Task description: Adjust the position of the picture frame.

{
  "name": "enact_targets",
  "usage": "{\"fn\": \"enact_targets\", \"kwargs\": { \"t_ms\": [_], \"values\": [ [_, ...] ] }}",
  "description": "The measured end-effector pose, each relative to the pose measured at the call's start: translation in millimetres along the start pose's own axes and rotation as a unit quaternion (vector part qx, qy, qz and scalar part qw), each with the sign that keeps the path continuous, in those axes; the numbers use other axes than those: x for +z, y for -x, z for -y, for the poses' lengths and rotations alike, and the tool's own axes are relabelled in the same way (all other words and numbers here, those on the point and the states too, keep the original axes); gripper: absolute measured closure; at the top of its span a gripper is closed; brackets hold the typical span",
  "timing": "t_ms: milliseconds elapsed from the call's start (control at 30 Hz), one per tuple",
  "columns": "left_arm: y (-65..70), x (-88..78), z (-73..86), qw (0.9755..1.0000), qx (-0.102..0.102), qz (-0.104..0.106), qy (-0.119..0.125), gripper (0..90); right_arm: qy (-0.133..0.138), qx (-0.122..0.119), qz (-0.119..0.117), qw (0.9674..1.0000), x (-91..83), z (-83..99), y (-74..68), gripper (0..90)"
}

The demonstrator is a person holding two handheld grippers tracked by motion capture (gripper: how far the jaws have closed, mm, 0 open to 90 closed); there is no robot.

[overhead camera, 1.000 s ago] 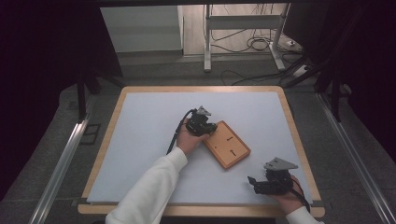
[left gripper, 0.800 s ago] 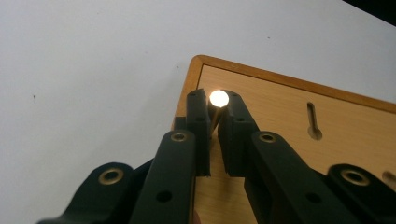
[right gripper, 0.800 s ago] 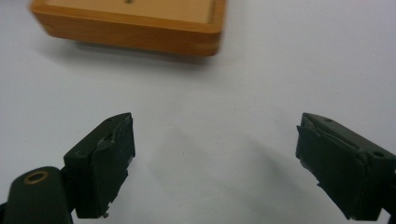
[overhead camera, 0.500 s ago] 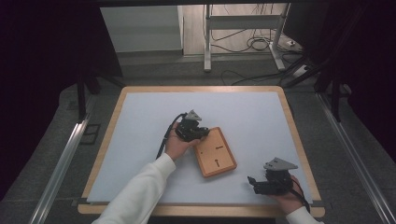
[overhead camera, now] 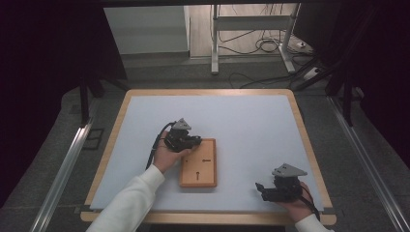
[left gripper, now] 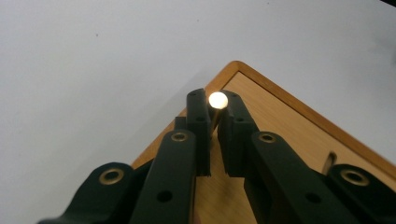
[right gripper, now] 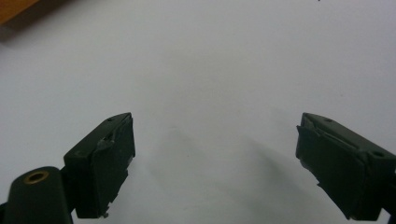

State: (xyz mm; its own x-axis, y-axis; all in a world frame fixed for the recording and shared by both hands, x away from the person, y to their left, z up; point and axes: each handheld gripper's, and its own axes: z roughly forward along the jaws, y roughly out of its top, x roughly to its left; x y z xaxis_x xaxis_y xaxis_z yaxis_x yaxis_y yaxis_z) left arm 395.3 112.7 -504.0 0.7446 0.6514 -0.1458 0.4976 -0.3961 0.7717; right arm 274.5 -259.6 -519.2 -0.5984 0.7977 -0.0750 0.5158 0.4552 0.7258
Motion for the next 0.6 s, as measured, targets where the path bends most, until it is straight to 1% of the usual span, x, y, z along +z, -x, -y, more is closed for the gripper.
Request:
{"fn": "enact_targets", "kwargs": {
  "t_ms": [100,167,200,333,600],
  "values": [
    [-1.8,8.8,6.0,0.9999,-0.005,0.001,-0.012,83.8,0.000,0.000,0.000,1.0000,0.3,0.0,-0.6,11.8],
    [-1.7,13.6,7.7,0.9998,-0.009,0.006,-0.015,84.0,-0.001,-0.001,0.001,1.0000,0.3,0.2,-0.7,11.8],
    [-1.2,15.2,7.7,0.9998,-0.008,0.006,-0.015,84.0,-0.001,-0.001,0.001,1.0000,0.3,0.2,-0.7,11.8],
    [-1.0,15.5,6.6,0.9998,-0.005,0.005,-0.016,84.0,-0.001,0.001,0.002,1.0000,0.7,0.8,0.5,11.8],
    [-8.2,9.5,9.5,0.9996,-0.016,-0.014,-0.017,84.0,-0.002,-0.001,0.001,1.0000,1.2,0.7,-0.4,11.8]
  ]
}}
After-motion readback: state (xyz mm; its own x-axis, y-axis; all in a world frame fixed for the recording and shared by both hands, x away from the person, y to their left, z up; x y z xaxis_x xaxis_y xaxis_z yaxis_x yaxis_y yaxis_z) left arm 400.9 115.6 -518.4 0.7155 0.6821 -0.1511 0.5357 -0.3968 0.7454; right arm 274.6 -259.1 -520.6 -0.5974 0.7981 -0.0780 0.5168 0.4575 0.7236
